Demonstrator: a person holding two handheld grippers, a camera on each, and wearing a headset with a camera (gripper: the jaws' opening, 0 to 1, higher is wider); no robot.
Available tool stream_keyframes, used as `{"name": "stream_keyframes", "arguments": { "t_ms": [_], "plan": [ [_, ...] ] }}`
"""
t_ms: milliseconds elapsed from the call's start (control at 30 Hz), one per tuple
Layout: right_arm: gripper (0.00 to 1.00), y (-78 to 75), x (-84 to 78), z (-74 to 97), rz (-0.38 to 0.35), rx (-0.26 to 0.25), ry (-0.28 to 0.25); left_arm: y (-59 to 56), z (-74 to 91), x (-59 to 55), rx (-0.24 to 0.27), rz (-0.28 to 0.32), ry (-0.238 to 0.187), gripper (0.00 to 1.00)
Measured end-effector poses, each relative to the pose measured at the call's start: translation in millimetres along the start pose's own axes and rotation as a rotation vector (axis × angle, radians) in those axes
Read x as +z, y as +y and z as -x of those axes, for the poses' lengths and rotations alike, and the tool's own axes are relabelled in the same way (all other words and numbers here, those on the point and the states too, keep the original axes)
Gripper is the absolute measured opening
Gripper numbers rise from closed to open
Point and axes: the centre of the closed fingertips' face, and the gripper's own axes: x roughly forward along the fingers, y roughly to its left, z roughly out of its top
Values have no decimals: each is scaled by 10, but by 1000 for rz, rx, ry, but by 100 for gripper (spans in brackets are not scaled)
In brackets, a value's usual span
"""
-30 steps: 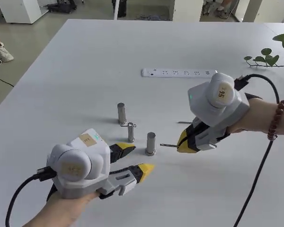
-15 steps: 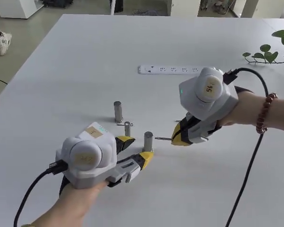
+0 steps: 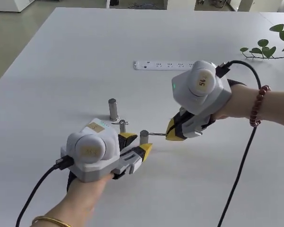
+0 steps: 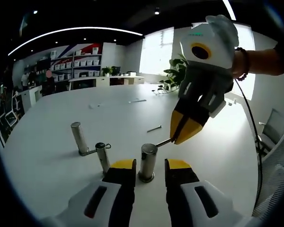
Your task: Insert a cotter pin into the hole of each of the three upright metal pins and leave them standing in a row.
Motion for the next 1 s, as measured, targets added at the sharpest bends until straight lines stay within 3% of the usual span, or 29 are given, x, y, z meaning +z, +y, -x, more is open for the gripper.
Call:
{"name": "stream_keyframes", "arguments": {
  "t_ms": [100,533,1000],
  "plan": [
    [0,-2,-5,-22,3,8,3,19,-51,-42,5,30,8,21],
    [0,-31,0,-52,20,20,18,52,-118,-88,17,60,18,13],
    [0,-86,99,-112,44,19,39,81,-131,-101,11,84,11,12]
  ]
}}
